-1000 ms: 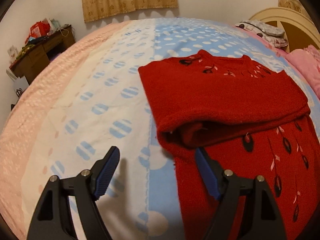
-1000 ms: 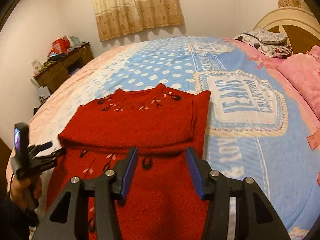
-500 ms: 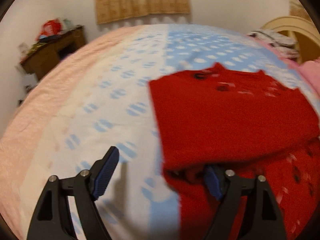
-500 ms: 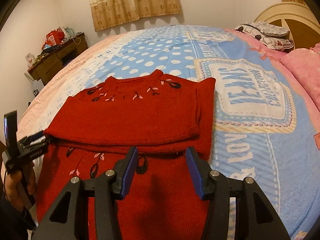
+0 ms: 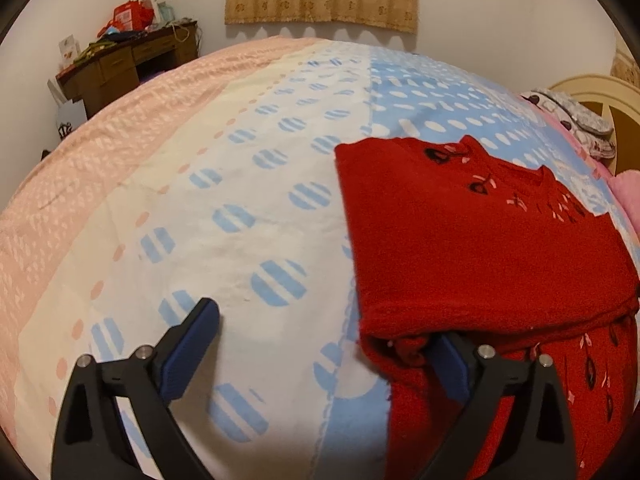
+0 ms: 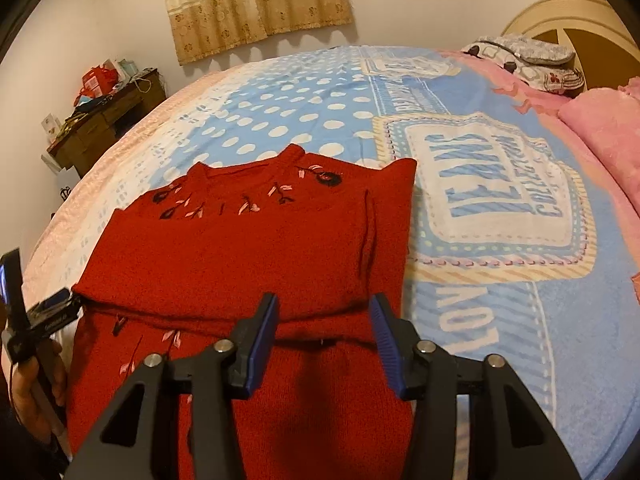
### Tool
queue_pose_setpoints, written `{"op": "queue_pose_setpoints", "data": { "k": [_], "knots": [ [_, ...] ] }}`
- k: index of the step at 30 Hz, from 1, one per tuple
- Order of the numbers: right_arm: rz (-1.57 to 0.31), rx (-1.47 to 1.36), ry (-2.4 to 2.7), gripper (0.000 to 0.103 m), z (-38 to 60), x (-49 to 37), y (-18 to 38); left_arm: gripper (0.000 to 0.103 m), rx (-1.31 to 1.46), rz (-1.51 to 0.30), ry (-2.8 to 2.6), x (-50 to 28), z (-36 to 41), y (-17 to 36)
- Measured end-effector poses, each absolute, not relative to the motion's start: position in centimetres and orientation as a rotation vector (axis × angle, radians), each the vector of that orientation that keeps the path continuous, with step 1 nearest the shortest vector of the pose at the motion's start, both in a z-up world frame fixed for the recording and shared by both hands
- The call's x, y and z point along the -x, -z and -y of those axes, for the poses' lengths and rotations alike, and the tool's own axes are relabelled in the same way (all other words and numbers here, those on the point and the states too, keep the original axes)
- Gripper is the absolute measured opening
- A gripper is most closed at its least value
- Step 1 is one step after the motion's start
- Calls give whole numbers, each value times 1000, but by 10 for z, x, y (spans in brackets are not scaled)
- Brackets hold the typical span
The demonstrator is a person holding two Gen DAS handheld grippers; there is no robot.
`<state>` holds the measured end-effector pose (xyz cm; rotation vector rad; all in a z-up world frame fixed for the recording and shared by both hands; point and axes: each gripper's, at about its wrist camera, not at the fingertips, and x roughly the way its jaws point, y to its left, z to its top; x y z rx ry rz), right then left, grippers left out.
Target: Fold small clothes
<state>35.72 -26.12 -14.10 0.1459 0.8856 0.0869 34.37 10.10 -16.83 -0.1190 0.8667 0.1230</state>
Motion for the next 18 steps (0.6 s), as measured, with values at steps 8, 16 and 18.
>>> {"op": "queue_pose_setpoints", "data": {
  "k": [8, 16, 18],
  "knots": [
    [-920, -120, -55, 11, 260, -379, 155, 103, 141, -874, -124, -344, -104, 170],
    [-865, -193, 1, 9, 288, -365, 146, 103, 135, -876, -124, -346, -105, 172],
    [-919, -187, 26, 9, 290, -368, 162, 103, 134, -877, -122, -345, -104, 172]
  ]
}}
